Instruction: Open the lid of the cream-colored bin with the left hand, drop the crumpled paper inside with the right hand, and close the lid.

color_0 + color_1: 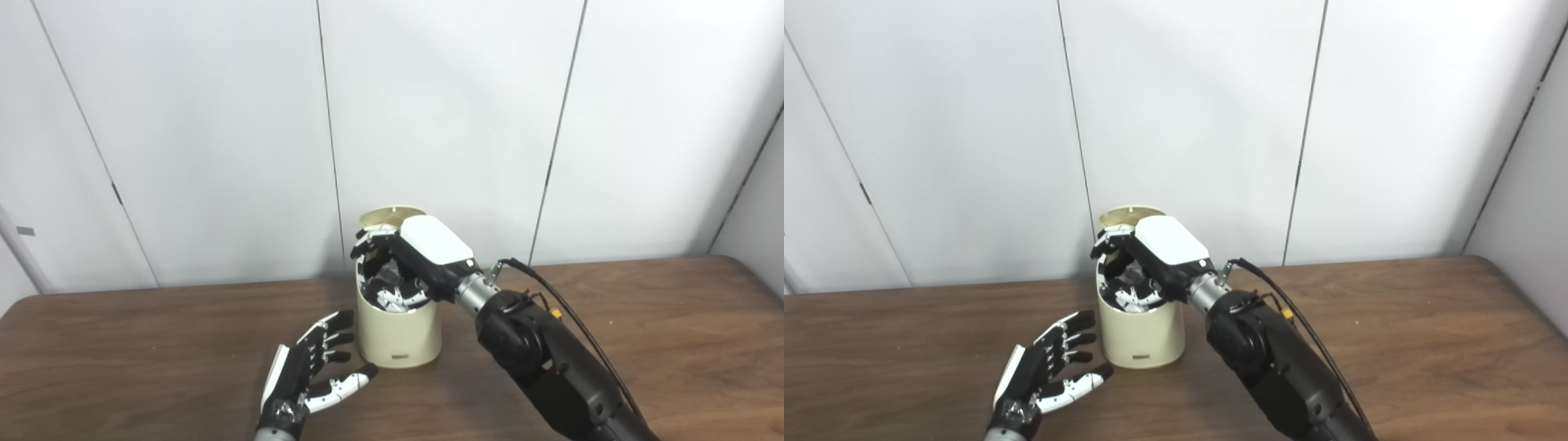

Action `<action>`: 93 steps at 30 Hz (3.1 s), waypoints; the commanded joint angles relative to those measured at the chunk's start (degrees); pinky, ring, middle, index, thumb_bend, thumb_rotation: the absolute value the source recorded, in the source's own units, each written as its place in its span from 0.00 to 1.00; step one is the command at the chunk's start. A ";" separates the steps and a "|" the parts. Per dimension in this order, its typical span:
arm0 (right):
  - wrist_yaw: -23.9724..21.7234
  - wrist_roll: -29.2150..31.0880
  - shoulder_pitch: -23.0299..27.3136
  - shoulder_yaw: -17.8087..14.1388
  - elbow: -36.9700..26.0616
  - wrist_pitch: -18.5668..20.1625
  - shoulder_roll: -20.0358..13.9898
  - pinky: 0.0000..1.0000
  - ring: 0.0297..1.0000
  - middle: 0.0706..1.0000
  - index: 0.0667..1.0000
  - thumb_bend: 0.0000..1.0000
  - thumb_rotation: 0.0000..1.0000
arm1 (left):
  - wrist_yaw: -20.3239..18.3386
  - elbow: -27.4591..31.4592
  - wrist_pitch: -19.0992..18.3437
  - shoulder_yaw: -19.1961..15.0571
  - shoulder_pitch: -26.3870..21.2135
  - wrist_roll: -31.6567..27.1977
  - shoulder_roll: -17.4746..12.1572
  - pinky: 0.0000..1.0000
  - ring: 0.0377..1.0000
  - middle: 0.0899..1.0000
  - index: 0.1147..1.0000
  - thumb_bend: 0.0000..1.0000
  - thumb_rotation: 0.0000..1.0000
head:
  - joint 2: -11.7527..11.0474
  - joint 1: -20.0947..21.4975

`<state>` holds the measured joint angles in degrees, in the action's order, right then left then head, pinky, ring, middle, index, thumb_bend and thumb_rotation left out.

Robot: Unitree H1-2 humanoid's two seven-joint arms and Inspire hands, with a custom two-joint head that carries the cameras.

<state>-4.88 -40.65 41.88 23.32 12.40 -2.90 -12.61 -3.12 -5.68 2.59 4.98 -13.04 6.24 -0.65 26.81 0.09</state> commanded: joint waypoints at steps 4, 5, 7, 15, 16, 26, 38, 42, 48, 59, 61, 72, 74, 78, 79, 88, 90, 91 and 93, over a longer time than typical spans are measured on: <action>1.02 -0.13 1.08 -0.99 -3.53 -1.87 -0.06 0.59 0.76 0.81 0.64 0.73 0.06 | -0.15 1.17 1.00 0.06 -1.66 -0.43 0.01 0.67 0.78 0.83 0.84 0.69 0.08 | 0.02 0.19; 0.89 -0.16 0.91 -1.13 -4.05 -1.68 -0.17 0.59 0.76 0.81 0.65 0.73 0.06 | -0.24 1.07 1.14 0.06 -1.69 -0.48 -0.05 0.68 0.78 0.83 0.84 0.69 0.07 | 0.01 0.22; 0.63 -0.34 0.60 -1.40 -4.99 -1.21 -0.35 0.59 0.75 0.81 0.65 0.73 0.04 | -0.43 0.91 1.32 0.06 -1.73 -0.61 -0.14 0.68 0.78 0.83 0.84 0.68 0.07 | -0.02 0.24; 1.47 0.45 -2.13 -4.19 -8.31 -1.52 -1.21 0.59 0.74 0.80 0.64 0.76 0.00 | -0.56 0.69 1.16 0.16 -1.76 -0.61 -0.21 0.68 0.78 0.83 0.84 0.69 0.08 | -0.03 0.39; 1.59 0.62 -2.60 -4.66 -8.75 -1.57 -1.27 0.58 0.73 0.80 0.64 0.76 0.00 | -0.59 0.52 1.30 0.18 -1.82 -0.60 -0.26 0.68 0.77 0.83 0.84 0.69 0.08 | -0.03 0.39; 4.30 2.81 -7.72 -10.38 -13.93 -1.63 -0.50 0.46 0.62 0.77 0.62 0.75 0.00 | -0.91 -0.06 2.03 0.15 -1.95 -1.00 -0.45 0.66 0.77 0.83 0.84 0.69 0.08 | -0.03 0.51; 5.61 4.11 -10.59 -13.13 -16.41 -4.35 -1.62 0.47 0.60 0.74 0.62 0.74 0.00 | -1.39 0.27 1.34 -0.24 -1.95 -1.30 -0.26 0.65 0.77 0.83 0.84 0.69 0.08 | -0.03 0.50; 2.72 22.69 -16.46 -21.47 -17.81 0.18 0.28 0.39 0.54 0.71 0.65 0.74 0.09 | -1.42 0.28 1.83 -0.72 -2.00 -1.67 -0.50 0.64 0.77 0.82 0.83 0.68 0.06 | -0.05 0.59; -2.53 35.83 -20.87 -25.45 -17.80 3.61 -0.04 0.51 0.67 0.83 0.77 0.78 0.23 | -1.30 0.59 1.90 -1.27 -1.94 -1.90 -0.47 0.61 0.76 0.82 0.83 0.68 0.05 | -0.17 0.09; -2.02 41.98 -25.21 -26.47 -11.37 -4.96 1.27 0.55 0.69 0.84 0.81 0.84 0.25 | -1.13 0.88 2.36 -1.57 -1.89 -2.24 -0.52 0.61 0.76 0.83 0.83 0.67 0.03 | -0.21 -0.75; -1.86 42.69 -25.61 -26.80 -10.48 -5.87 1.77 0.55 0.69 0.84 0.80 0.83 0.23 | -1.04 0.86 2.42 -1.58 -1.90 -2.25 -0.54 0.61 0.76 0.83 0.83 0.67 0.03 | -0.21 -0.75; -0.28 44.37 -27.22 -28.48 -7.28 -9.42 4.40 0.58 0.70 0.82 0.79 0.83 0.23 | -0.56 1.14 3.39 -2.02 -1.68 -2.34 -0.34 0.61 0.77 0.83 0.83 0.69 0.04 | -1.30 -3.07; -0.03 44.76 -27.57 -28.80 -7.54 -9.08 4.98 0.59 0.69 0.81 0.78 0.85 0.22 | -0.62 0.96 3.86 -2.18 -1.67 -2.58 -0.42 0.62 0.78 0.83 0.83 0.69 0.05 | -1.72 -3.23; 0.10 44.45 -27.99 -28.73 -8.01 -8.62 5.11 0.57 0.69 0.82 0.79 0.86 0.25 | -0.91 1.18 4.13 -2.50 -1.66 -3.05 -0.63 0.62 0.78 0.84 0.84 0.68 0.06 | -2.24 -3.67; 0.14 44.34 -28.04 -28.72 -8.12 -8.58 5.14 0.57 0.68 0.81 0.79 0.87 0.26 | -0.96 1.44 3.96 -2.58 -1.66 -3.15 -0.67 0.62 0.78 0.84 0.84 0.68 0.06 | -2.31 -3.77; 0.15 44.70 -28.11 -28.39 -8.22 -8.51 5.30 0.59 0.69 0.82 0.79 0.84 0.23 | -1.09 4.99 2.92 -3.27 -3.76 -2.32 -2.73 0.65 0.79 0.84 0.86 0.71 0.17 | -2.67 -4.18; 0.18 44.69 -28.09 -28.32 -8.22 -8.36 5.37 0.60 0.69 0.82 0.79 0.83 0.23 | -1.22 5.58 2.48 -3.47 -5.12 -1.95 -3.56 0.66 0.79 0.84 0.86 0.74 0.20 | -2.77 -4.10; 0.22 44.68 -28.10 -28.31 -8.25 -8.27 5.41 0.60 0.69 0.82 0.79 0.83 0.22 | -1.24 5.74 2.36 -3.51 -5.59 -1.87 -3.83 0.67 0.79 0.84 0.86 0.76 0.22 | -2.77 -4.10; 0.35 44.28 -28.10 -28.15 -8.31 -8.38 5.45 0.61 0.69 0.82 0.79 0.83 0.21 | -1.44 6.06 1.81 -3.56 -6.85 -1.78 -4.50 0.69 0.81 0.84 0.87 0.78 0.25 | -2.87 -4.09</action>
<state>-4.84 3.48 12.48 -4.77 6.18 -9.48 -6.97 -4.71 -1.90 3.66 1.59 -16.69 4.31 -4.74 23.91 -3.96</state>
